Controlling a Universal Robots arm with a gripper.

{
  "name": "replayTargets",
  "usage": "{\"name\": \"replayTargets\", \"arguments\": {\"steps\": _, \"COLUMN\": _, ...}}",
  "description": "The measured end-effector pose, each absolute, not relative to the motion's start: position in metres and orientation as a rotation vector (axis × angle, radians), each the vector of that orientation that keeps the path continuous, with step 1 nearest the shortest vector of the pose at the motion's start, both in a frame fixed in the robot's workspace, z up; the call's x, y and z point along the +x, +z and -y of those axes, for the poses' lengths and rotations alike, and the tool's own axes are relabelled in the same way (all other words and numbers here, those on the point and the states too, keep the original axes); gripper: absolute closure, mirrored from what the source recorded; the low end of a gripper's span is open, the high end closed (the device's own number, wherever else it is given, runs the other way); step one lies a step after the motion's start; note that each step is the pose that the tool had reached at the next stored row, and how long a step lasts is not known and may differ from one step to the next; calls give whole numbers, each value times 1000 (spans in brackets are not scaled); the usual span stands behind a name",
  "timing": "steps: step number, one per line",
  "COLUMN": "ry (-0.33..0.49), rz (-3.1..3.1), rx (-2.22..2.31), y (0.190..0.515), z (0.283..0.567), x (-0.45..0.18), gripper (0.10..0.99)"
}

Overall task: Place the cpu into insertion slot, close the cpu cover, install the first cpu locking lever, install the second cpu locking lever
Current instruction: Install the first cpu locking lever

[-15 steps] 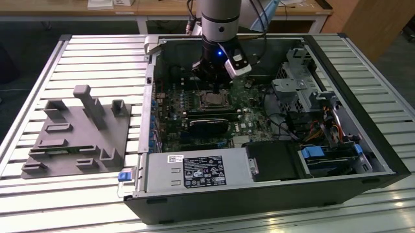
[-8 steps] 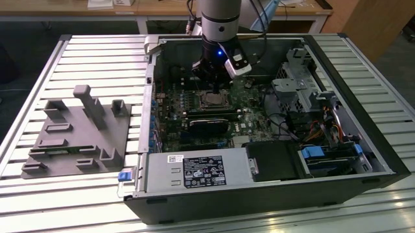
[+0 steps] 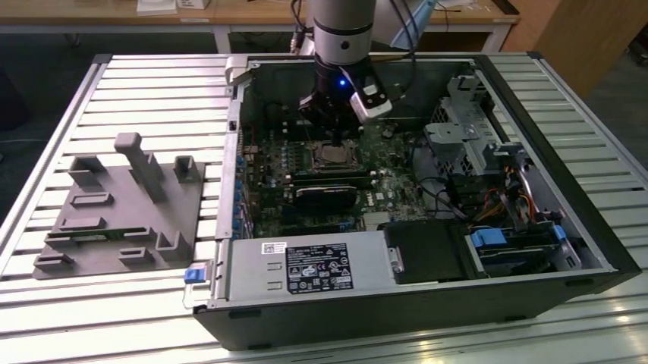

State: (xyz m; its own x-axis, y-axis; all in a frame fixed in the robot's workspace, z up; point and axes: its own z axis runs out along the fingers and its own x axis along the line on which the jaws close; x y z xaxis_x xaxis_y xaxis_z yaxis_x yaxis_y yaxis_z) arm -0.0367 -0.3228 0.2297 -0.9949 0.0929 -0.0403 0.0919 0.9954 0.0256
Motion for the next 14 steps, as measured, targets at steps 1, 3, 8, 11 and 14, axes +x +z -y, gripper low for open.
{"name": "replayTargets", "arguments": {"steps": 1, "ry": 37, "rz": -3097, "rx": 143, "y": 230, "z": 323, "x": -38, "gripper": 980}}
{"name": "replayTargets", "arguments": {"steps": 3, "ry": 37, "rz": -3097, "rx": 143, "y": 230, "z": 323, "x": -40, "gripper": 980}}
{"name": "replayTargets", "arguments": {"steps": 8, "ry": 37, "rz": -3097, "rx": 143, "y": 230, "z": 323, "x": -47, "gripper": 980}}
{"name": "replayTargets", "arguments": {"steps": 11, "ry": 37, "rz": -3096, "rx": 144, "y": 230, "z": 323, "x": -53, "gripper": 980}}
{"name": "replayTargets", "arguments": {"steps": 14, "ry": 37, "rz": -3097, "rx": 143, "y": 230, "z": 323, "x": -59, "gripper": 980}}
